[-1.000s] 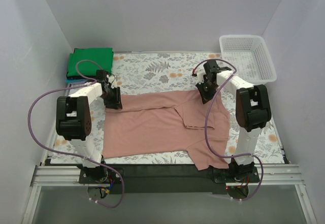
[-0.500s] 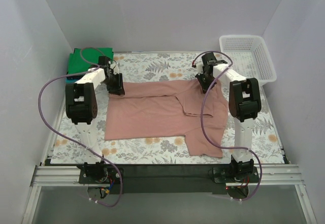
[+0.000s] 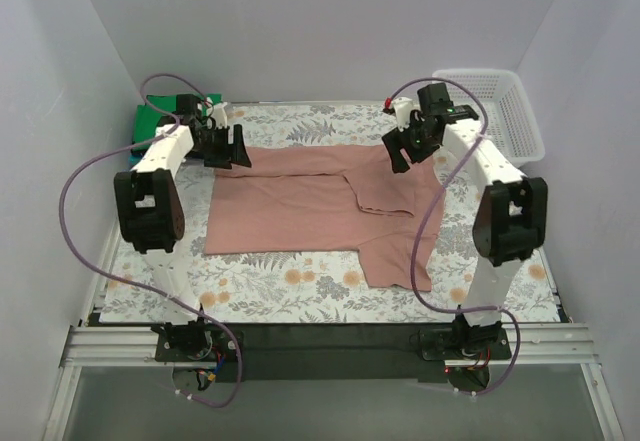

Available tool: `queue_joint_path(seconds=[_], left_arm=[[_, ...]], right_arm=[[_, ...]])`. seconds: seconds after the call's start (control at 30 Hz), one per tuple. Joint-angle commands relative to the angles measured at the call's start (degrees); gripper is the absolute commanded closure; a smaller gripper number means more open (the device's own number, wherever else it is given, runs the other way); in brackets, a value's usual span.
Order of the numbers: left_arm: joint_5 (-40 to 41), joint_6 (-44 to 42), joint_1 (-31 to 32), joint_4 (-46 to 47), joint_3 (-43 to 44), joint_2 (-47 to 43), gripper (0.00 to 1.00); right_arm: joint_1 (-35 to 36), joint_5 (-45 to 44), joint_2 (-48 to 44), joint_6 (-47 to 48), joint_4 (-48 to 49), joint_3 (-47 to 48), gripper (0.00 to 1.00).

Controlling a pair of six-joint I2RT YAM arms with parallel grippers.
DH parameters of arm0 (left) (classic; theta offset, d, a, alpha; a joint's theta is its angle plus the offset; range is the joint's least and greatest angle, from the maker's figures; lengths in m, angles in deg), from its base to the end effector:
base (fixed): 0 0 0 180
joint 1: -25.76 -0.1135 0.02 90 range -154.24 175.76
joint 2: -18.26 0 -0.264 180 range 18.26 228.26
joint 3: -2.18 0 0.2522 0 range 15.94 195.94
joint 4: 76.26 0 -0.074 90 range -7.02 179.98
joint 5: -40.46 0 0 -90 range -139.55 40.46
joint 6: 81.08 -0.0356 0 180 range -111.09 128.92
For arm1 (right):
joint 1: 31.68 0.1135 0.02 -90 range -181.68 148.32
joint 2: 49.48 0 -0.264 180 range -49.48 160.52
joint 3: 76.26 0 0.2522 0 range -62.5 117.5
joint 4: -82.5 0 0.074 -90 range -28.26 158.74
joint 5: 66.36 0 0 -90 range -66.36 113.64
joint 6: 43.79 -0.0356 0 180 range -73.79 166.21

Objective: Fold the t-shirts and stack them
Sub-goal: Fold the tshirt

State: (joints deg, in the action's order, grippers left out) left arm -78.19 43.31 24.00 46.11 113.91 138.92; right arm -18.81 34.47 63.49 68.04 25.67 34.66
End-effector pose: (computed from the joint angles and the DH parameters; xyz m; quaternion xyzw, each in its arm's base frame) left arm 0.4459 -0.0034 0.2049 -0.2466 0.9175 -0.2878 0.1208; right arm 0.4191 0.1026 0.2543 -0.3102 0.9079 0.0698 0.2733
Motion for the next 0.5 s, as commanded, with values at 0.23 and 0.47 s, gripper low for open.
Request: queue_joint_path(seconds=[0.23,0.47], left_arm=[[-9.85,-11.44,-2.98,-6.48,-22.37,-31.69,0.29],[-10.38,-16.19,-3.6,-8.86,-30.9,-37.86,0.29]], right_arm=[[0.58,3.58,-28.41,17.02,-9.75,-28.15,0.39],[3.22,1.13,-35.0,17.02,-6.69,-44.23,0.4]])
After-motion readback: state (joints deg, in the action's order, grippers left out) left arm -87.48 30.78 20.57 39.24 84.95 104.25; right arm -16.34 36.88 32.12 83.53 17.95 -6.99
